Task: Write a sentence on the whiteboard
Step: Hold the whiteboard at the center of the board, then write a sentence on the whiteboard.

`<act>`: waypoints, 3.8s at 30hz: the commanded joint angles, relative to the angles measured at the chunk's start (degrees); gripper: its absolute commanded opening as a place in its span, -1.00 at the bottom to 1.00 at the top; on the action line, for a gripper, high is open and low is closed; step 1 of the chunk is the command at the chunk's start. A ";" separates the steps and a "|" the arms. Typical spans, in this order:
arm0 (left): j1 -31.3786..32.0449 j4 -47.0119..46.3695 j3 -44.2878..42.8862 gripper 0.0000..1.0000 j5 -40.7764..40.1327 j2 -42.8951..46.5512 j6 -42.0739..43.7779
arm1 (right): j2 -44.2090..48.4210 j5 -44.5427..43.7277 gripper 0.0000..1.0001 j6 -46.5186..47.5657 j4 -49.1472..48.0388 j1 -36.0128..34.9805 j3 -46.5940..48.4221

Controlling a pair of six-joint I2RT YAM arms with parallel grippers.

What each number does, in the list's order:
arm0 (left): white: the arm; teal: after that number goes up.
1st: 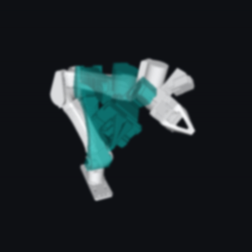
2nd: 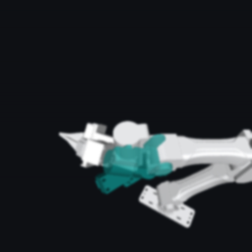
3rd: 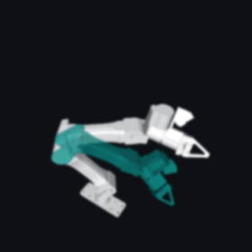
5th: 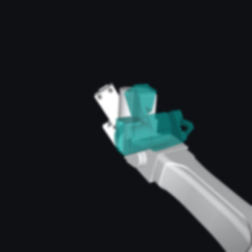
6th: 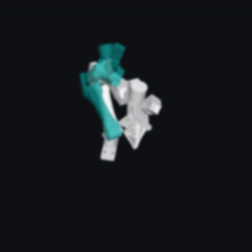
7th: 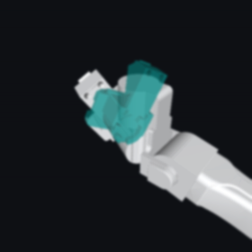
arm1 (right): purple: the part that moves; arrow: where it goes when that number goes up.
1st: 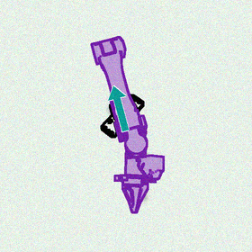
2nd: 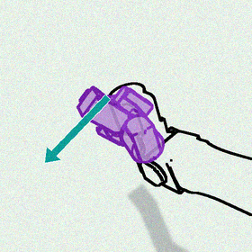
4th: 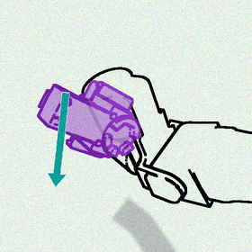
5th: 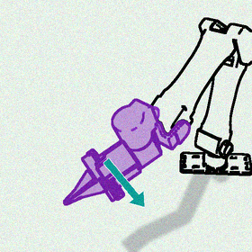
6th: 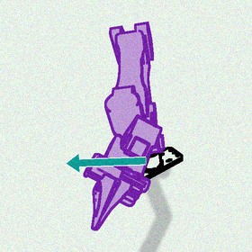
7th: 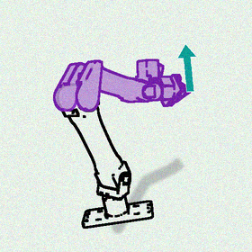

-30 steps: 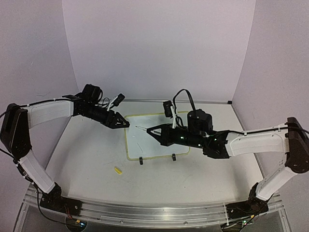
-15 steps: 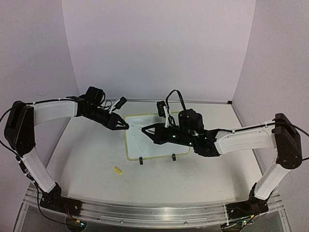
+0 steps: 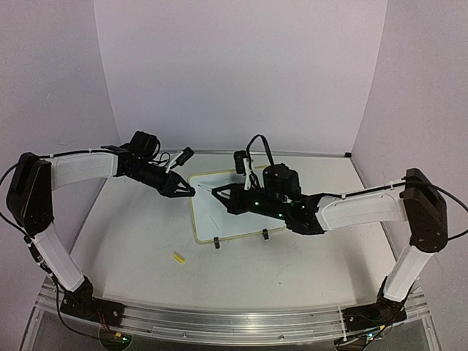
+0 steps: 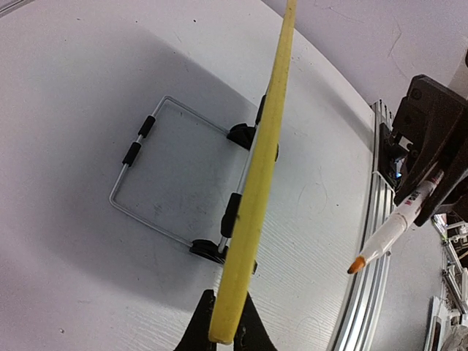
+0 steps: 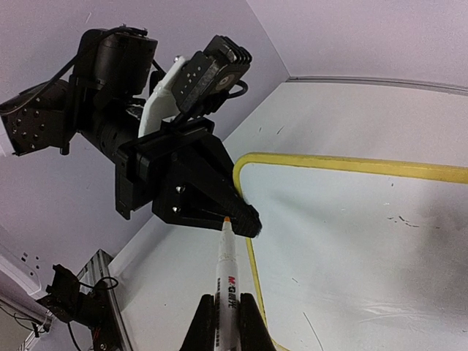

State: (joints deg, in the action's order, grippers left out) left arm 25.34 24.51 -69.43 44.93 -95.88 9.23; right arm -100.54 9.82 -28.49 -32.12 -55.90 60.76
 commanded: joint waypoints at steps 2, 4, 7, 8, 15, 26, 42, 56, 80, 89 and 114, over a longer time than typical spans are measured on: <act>-0.64 0.49 0.05 -1.00 -5.20 1.34 2.51 | -1.42 -1.91 -1.00 0.98 -2.86 0.14 2.71; -0.56 0.38 0.39 -1.00 -5.28 1.47 2.93 | -1.58 -2.60 -1.00 0.98 -2.87 0.16 2.63; -0.55 0.50 0.51 -1.00 -5.29 1.47 3.46 | -1.75 -3.53 -1.00 0.98 -2.97 0.14 2.60; -0.57 0.56 0.50 -1.00 -5.29 1.49 3.55 | -1.70 -3.93 -1.00 0.98 -3.03 0.11 2.51; -0.52 0.71 0.55 -1.00 -5.28 1.41 3.87 | -1.96 -5.91 -1.00 1.05 -3.40 0.17 2.55; -0.56 1.04 0.45 -1.00 -5.28 1.54 4.24 | -3.58 -7.40 -1.00 0.65 -3.60 0.12 3.57; -0.56 1.12 0.48 -1.00 -5.09 1.38 4.58 | -5.95 -6.06 -1.00 0.98 -4.19 0.17 4.59; -0.56 1.23 0.49 -1.00 -5.20 1.60 4.57 | -7.09 -3.11 -1.00 -0.61 -4.01 0.17 1.91; -0.56 1.42 0.42 -1.00 -5.71 2.03 4.83 | -4.06 -6.28 -1.00 -1.24 -3.99 0.09 -1.74; -0.55 1.57 0.42 -1.00 -5.89 2.29 4.90 | -2.63 -7.55 -1.00 -1.04 -4.24 0.09 -2.19; -0.56 1.78 0.30 -1.00 -6.34 2.51 5.04 | 1.96 -4.41 -1.00 -0.43 -7.09 0.00 -4.82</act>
State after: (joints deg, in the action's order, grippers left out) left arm 25.45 25.58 -69.21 44.30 -95.33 13.63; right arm -100.31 6.24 -29.36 -36.82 -56.01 55.55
